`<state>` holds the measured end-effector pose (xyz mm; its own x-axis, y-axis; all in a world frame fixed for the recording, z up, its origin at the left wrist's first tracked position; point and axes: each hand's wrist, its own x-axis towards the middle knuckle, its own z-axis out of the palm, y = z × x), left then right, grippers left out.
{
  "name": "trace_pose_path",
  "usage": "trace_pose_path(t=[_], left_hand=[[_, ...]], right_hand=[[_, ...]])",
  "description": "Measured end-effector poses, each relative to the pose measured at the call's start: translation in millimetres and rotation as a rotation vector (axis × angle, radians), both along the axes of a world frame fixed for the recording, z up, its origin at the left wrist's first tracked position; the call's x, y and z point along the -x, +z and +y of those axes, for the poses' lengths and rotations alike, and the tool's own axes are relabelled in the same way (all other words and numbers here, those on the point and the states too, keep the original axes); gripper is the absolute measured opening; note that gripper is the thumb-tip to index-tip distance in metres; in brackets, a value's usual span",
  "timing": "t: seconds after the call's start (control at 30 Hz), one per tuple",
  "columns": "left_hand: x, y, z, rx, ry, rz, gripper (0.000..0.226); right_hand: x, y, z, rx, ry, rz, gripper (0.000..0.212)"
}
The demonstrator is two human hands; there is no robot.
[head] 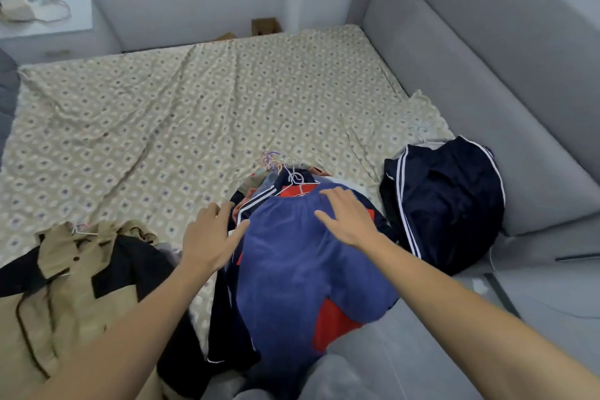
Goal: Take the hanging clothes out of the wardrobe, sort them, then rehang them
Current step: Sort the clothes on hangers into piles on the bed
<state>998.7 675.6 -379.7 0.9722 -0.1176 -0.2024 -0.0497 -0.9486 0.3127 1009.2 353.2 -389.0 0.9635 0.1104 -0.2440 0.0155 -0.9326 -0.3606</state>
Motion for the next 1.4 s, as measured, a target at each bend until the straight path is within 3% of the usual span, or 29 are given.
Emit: trace_pose_path(t=[0.13,0.3,0.5,0.6,0.8,0.93,1.1,1.23,1.4], left_hand=[[-28,-32,-33,-0.022,0.045,0.08,0.081],[-78,-87,-79,-0.015,0.141,0.122,0.061],[-126,-182,-129,0.018,0.215,0.315,0.084],[-135,-221,-139,0.049,0.352,0.427,0.065],[-130,-263,-135,-0.028,0.397,0.303,0.05],[-131,-264,-131,-0.022,0.428,0.352,0.051],[-120,-233,-133,0.007,0.421,0.241,0.04],[-103,-176,-127,0.12,0.465,0.086,0.039],[-77,-94,-90,0.127,0.47,-0.001,0.045]], right_hand=[[-45,-37,-45,0.008,0.001,0.029,0.056],[-128,-109,-88,-0.023,0.046,0.07,0.049],[-201,-208,-127,0.011,0.109,0.148,0.042],[-220,-250,-134,-0.032,0.154,0.221,0.043],[-223,-297,-140,-0.062,0.193,0.22,0.032],[-226,-292,-140,-0.17,0.119,0.206,0.013],[-223,-245,-141,-0.216,0.096,0.138,0.015],[-209,-189,-134,-0.252,0.117,0.075,0.02],[-194,-113,-106,-0.303,0.208,0.049,0.025]])
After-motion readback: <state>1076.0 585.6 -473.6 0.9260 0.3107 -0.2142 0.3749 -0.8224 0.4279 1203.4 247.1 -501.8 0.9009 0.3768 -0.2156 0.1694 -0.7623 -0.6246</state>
